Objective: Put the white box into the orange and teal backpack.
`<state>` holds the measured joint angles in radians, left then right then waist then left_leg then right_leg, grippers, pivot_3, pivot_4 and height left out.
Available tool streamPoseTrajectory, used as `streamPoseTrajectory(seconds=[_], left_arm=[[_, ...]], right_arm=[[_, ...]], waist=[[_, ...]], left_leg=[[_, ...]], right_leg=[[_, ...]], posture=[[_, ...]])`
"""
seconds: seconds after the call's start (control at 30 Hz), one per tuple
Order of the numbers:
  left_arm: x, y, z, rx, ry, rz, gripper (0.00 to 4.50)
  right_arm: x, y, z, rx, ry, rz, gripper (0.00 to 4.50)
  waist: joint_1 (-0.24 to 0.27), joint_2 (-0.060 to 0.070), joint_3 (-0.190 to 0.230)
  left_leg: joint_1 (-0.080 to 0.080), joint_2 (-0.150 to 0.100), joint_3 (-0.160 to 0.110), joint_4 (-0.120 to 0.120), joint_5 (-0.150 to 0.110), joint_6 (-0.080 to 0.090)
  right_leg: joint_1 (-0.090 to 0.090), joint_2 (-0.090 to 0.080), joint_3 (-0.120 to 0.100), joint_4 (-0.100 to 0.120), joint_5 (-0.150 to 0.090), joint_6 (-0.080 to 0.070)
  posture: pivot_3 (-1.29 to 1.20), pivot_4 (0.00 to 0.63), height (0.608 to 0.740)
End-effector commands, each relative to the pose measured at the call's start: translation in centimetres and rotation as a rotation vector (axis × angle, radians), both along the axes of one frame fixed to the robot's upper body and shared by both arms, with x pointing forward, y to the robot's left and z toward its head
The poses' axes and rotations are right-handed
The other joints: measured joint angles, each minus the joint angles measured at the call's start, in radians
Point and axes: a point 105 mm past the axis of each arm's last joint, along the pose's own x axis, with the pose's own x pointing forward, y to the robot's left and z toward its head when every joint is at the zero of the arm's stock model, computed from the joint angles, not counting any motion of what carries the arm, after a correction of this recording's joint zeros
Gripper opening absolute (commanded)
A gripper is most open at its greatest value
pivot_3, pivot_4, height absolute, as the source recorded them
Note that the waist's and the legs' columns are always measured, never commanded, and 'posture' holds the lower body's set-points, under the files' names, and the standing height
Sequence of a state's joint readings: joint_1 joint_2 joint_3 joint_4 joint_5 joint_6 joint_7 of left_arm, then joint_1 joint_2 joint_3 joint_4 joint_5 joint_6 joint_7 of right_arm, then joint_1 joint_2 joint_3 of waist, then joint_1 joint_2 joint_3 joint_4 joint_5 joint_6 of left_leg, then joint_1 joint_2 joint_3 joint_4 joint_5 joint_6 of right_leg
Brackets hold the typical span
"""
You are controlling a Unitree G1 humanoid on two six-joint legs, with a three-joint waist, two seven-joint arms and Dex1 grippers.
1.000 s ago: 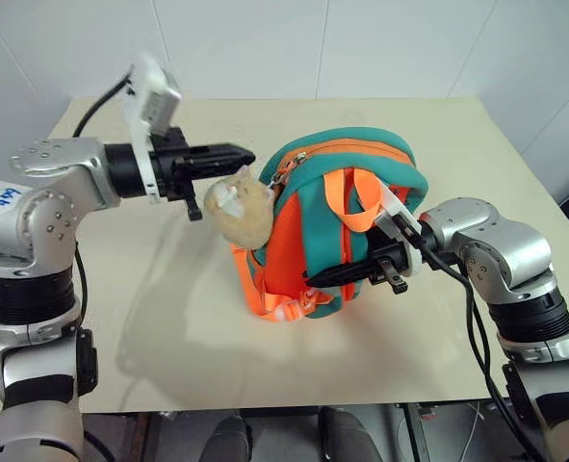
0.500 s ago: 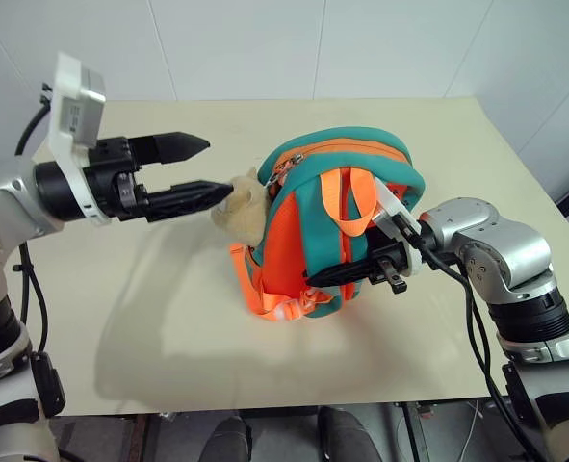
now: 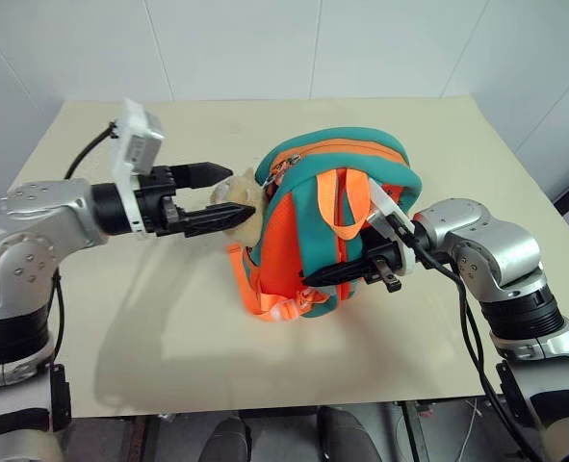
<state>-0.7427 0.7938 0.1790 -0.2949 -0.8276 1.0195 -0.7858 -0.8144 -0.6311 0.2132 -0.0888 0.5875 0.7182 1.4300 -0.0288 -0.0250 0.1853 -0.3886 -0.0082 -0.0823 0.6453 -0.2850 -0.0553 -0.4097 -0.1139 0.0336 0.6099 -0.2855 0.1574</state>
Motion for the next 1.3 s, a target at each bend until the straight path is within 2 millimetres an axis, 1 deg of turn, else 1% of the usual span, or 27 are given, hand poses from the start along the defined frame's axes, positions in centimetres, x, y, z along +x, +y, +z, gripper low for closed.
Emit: streamPoseTrajectory(seconds=[0.03,0.13,0.2,0.23,0.3,0.4,0.5,0.57,0.67,0.77,0.87,0.93,1.03,1.2,1.3], left_arm=[[0.0,-0.8,0.5,0.025,-0.030,-0.043,4.49],[0.7,-0.9,-0.5,0.097,-0.005,-0.025,4.49],[1.1,-0.8,-0.8,0.141,0.004,-0.013,4.49],[1.4,-0.5,-0.9,0.165,0.019,0.009,4.30],[1.3,-0.4,-1.1,0.199,0.031,0.001,3.89],[1.0,-0.6,-0.7,0.222,0.016,-0.012,3.00],[0.8,-0.6,0.6,0.225,-0.027,-0.022,2.16],[0.6,-0.7,1.5,0.225,-0.058,-0.023,1.69],[0.1,-0.9,3.5,0.201,-0.120,-0.032,1.24],[-0.3,-1.2,5.1,0.168,-0.152,-0.033,1.09],[-0.6,-0.6,5.4,0.171,-0.143,-0.012,1.07],[-0.8,0.4,5.1,0.183,-0.129,0.014,1.07],[-1.2,2.3,4.2,0.222,-0.097,0.070,1.07],[-2.1,4.0,2.7,0.270,-0.030,0.089,1.07],[-1.9,4.7,2.1,0.286,-0.011,0.107,1.07]], right_arm=[[-0.5,0.2,0.6,0.007,-0.037,0.024,0.56],[-0.5,0.2,0.6,0.008,-0.039,0.020,0.56],[-0.5,0.1,0.6,0.009,-0.040,0.017,0.56],[-0.5,0.1,0.6,0.008,-0.041,0.016,0.56],[-0.6,0.1,0.6,0.009,-0.041,0.015,0.56],[-0.6,0.1,0.5,0.011,-0.041,0.013,0.56],[-0.7,0.1,0.5,0.012,-0.043,0.012,0.56],[-0.7,0.1,0.4,0.013,-0.044,0.013,0.56],[-0.8,0.1,0.4,0.013,-0.044,0.015,0.56],[-0.9,0.1,0.3,0.012,-0.042,0.020,0.56],[-0.9,0.1,0.3,0.012,-0.042,0.020,0.56],[-0.8,0.1,0.2,0.012,-0.041,0.016,0.56],[-0.8,-0.1,0.1,0.011,-0.037,0.010,0.56],[-0.8,-0.2,0.0,0.011,-0.030,0.009,0.56],[-0.7,-0.2,0.0,0.011,-0.028,0.013,0.56]], waist=[[0.001,0.000,0.000],[0.000,0.000,0.000],[0.001,0.000,0.000],[0.001,0.000,0.000],[0.001,0.000,0.000],[0.000,0.000,0.000],[0.000,0.000,0.000],[0.001,0.000,0.000],[0.001,0.000,0.000],[0.001,0.000,0.000],[-0.001,0.000,0.000],[-0.003,0.000,0.000],[-0.008,0.000,0.000],[-0.001,0.000,0.000],[-0.001,0.000,0.000]], left_leg=[[0.000,0.000,0.000,0.000,0.000,0.000],[0.000,0.000,0.001,0.000,0.000,0.000],[0.000,0.000,0.001,0.000,0.000,0.000],[0.000,0.000,0.001,0.000,0.000,0.000],[0.000,0.000,0.001,0.001,0.000,0.000],[0.000,0.000,0.001,0.000,0.000,0.000],[0.000,0.000,0.001,0.000,0.000,0.000],[0.000,0.000,0.001,0.000,0.000,0.001],[0.000,0.000,0.001,0.000,0.000,0.001],[0.000,0.000,0.001,0.000,0.000,0.001],[0.000,0.000,0.001,0.000,0.000,0.001],[0.000,0.001,0.001,0.000,0.000,0.001],[0.000,0.001,0.002,0.000,0.000,0.001],[0.001,0.001,0.003,0.000,-0.001,0.001],[0.001,0.001,0.003,0.000,-0.001,0.002]], right_leg=[[0.000,0.000,0.000,0.000,0.000,0.000],[0.000,0.000,0.000,0.000,0.000,0.000],[0.000,0.000,0.000,0.000,0.000,0.000],[0.000,0.000,0.000,0.000,0.000,0.000],[0.000,0.000,0.000,0.000,0.000,0.000],[0.000,0.000,0.000,0.000,0.000,0.000],[0.000,0.000,0.000,0.000,0.000,0.000],[0.000,0.000,0.000,0.000,0.000,0.000],[0.000,0.000,0.000,0.000,0.000,0.000],[0.000,0.000,0.000,0.000,0.000,0.000],[0.000,0.000,0.000,0.000,0.000,0.000],[0.000,0.001,0.000,0.001,0.000,0.000],[-0.001,0.001,0.001,0.001,0.000,0.000],[-0.001,0.001,0.001,0.001,0.000,0.000],[-0.001,0.001,0.001,0.001,0.000,0.000]], posture=[[0.00,0.150,0.740],[0.00,0.150,0.740],[0.00,0.150,0.740],[0.00,0.150,0.740],[0.00,0.150,0.740],[0.00,0.150,0.740],[0.00,0.150,0.740],[0.00,0.150,0.740],[0.00,0.150,0.740],[0.00,0.150,0.740],[0.00,0.150,0.740],[0.00,0.150,0.740],[0.00,0.150,0.740],[0.00,0.150,0.740],[0.00,0.150,0.740]])
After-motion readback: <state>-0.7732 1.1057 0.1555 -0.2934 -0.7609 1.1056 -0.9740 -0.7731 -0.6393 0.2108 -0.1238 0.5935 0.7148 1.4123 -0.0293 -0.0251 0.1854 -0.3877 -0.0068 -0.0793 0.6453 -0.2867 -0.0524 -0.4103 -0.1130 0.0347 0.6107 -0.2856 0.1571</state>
